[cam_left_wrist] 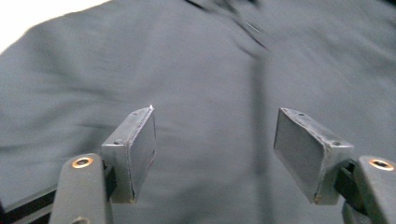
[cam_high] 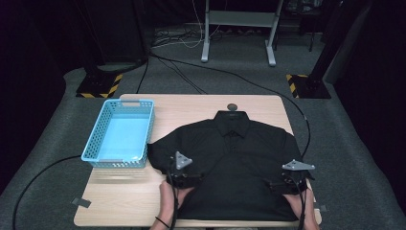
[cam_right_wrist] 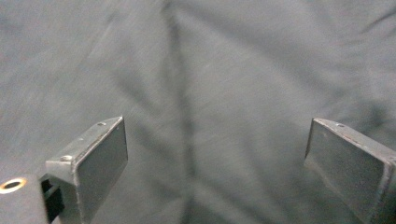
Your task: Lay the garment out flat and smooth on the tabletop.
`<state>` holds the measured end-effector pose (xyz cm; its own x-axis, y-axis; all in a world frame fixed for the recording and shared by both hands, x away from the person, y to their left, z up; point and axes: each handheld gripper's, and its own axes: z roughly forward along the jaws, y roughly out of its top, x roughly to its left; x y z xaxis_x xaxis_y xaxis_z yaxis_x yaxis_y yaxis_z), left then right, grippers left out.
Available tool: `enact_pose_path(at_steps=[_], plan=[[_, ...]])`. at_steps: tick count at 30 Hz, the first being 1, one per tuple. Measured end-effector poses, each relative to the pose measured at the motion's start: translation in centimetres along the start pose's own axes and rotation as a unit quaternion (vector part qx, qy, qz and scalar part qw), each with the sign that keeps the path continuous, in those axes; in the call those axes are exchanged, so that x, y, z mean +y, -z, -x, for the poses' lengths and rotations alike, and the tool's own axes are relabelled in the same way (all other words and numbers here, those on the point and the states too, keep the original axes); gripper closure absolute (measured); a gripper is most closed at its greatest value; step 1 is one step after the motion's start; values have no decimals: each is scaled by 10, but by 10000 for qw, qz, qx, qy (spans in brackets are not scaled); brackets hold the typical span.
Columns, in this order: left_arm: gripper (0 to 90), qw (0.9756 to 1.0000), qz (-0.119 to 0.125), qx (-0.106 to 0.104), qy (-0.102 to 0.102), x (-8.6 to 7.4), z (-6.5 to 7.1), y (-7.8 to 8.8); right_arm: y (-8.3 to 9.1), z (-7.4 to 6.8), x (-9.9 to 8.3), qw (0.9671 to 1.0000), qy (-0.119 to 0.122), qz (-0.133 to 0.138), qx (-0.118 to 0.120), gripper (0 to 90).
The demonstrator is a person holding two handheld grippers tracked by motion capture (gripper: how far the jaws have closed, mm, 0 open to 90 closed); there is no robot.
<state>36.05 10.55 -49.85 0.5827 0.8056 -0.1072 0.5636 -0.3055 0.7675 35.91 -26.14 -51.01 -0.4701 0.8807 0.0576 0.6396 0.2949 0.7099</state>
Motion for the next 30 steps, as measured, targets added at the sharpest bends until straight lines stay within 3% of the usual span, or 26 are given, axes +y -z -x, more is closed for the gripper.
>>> enact_pose_path(at_steps=[2, 4, 8, 16, 20, 22, 24, 26, 27, 29, 30], plan=[[277, 9995, -244, -46, -183, -5, 12, -13, -7, -7, -3, 9998, 140, -116, -23, 57], [270, 9990, -375, -26, -230, -8, 16, -23, -14, -10, -4, 9996, 238, -135, -94, 47], [267, 9982, -319, 219, -451, -10, 15, -28, -19, -9, -2, 9997, 202, 24, -108, 54], [278, 9988, -175, 333, -316, 9, -13, -48, -41, -1, 21, 9997, 143, 48, -204, 58], [320, 9979, -479, 380, -229, 29, -28, -58, -57, 7, 40, 9997, 167, -50, -168, 64], [381, 9980, -493, 326, -218, 37, -27, -54, -56, 4, 52, 9981, 390, -415, -242, 160], [400, 9986, -450, 218, -199, 42, -24, -50, -51, -8, 58, 9944, 839, -511, -389, 191], [419, 9983, -531, 129, -202, 44, -22, -53, -54, -16, 61, 9924, 956, -743, -202, 247], [442, 9981, -569, 93, -198, 45, -21, -57, -55, -16, 62, 9942, 837, -661, -162, 341], [517, 9975, -691, -7, -148, 43, -19, -64, -59, -11, 63, 9970, 491, -593, 89, 403], [573, 9976, -657, 19, -214, 42, -17, -66, -60, -9, 63, 9979, 352, -529, 157, 487]])
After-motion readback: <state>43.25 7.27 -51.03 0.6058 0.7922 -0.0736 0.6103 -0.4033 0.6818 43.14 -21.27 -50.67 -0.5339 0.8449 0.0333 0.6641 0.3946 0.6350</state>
